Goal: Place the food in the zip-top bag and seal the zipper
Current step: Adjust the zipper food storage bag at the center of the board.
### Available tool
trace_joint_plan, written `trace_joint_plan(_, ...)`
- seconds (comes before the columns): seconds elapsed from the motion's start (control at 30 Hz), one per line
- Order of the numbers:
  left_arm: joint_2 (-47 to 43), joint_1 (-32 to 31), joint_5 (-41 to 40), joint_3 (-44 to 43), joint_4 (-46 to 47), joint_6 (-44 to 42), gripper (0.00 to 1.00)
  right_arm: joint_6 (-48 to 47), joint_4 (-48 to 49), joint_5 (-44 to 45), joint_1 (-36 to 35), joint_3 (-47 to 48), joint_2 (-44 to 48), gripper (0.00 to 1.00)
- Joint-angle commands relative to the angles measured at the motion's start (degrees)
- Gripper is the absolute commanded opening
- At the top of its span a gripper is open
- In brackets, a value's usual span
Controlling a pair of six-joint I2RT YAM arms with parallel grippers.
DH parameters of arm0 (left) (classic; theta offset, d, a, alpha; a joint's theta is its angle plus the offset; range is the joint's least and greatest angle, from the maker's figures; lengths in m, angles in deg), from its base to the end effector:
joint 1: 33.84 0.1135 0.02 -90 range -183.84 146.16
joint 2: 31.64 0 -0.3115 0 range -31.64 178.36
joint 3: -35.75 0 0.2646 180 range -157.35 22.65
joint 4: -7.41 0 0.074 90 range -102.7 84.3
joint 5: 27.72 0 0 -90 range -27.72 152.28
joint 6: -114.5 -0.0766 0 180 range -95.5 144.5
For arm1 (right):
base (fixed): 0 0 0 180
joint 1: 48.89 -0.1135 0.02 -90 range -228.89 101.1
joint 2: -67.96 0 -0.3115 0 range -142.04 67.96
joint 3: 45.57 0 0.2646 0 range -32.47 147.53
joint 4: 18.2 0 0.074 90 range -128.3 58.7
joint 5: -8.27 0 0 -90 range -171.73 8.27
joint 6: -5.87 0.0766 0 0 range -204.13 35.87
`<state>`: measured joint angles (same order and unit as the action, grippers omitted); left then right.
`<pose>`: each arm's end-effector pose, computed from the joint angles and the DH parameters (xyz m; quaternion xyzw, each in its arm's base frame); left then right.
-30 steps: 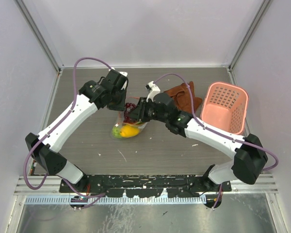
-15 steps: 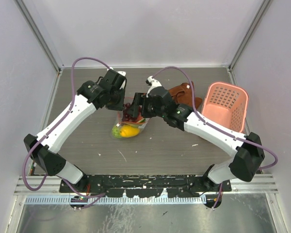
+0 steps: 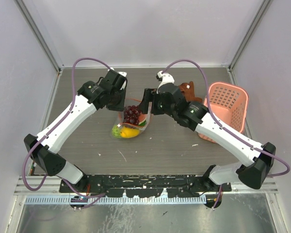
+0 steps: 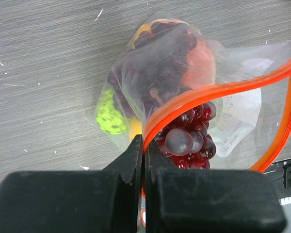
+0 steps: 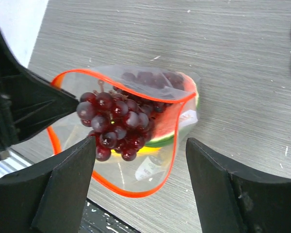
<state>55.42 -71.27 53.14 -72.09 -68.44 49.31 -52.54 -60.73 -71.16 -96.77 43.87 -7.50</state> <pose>0.2751 -0.1952 0.3958 0.0807 0.9477 -0.0896 0.2954 0.2316 0.2351 0.4076 -0.0747 0.8540 0.2643 0.4418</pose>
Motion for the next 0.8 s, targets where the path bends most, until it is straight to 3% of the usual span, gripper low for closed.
trace_joint_plan(0.0, -2.8, 0.0, 0.3, -0.3, 2.1, 0.1, 0.00, 0.5, -2.1, 4.6, 0.0, 0.0, -0.3, 0.78)
trace_joint_plan(0.17, -2.7, 0.0, 0.4, -0.3, 2.0, 0.1, 0.00, 0.8, -2.1, 3.9, 0.0, -0.3, -4.6, 0.67)
trace_joint_plan(0.3, -2.2, 0.0, 0.2, -0.8, 1.5, 0.0, 0.00, 0.7, -3.3, 3.1, 0.0, 1.9, -7.2, 0.40)
trace_joint_plan(0.37, -1.9, 0.0, 0.1, -1.6, 0.8, 0.0, 0.00, 0.5, -4.3, 3.1, 0.0, 3.4, -7.4, 0.18)
trace_joint_plan(0.43, -1.6, 0.0, 0.2, -2.5, -0.2, 0.3, 0.00, 0.6, -5.3, 2.5, 0.0, 5.0, -7.1, 0.04)
trace_joint_plan(0.77, -1.8, -1.1, 0.6, -6.4, -5.2, 1.3, 0.00, 2.2, -10.2, -5.6, 0.0, 11.2, -3.3, 0.00)
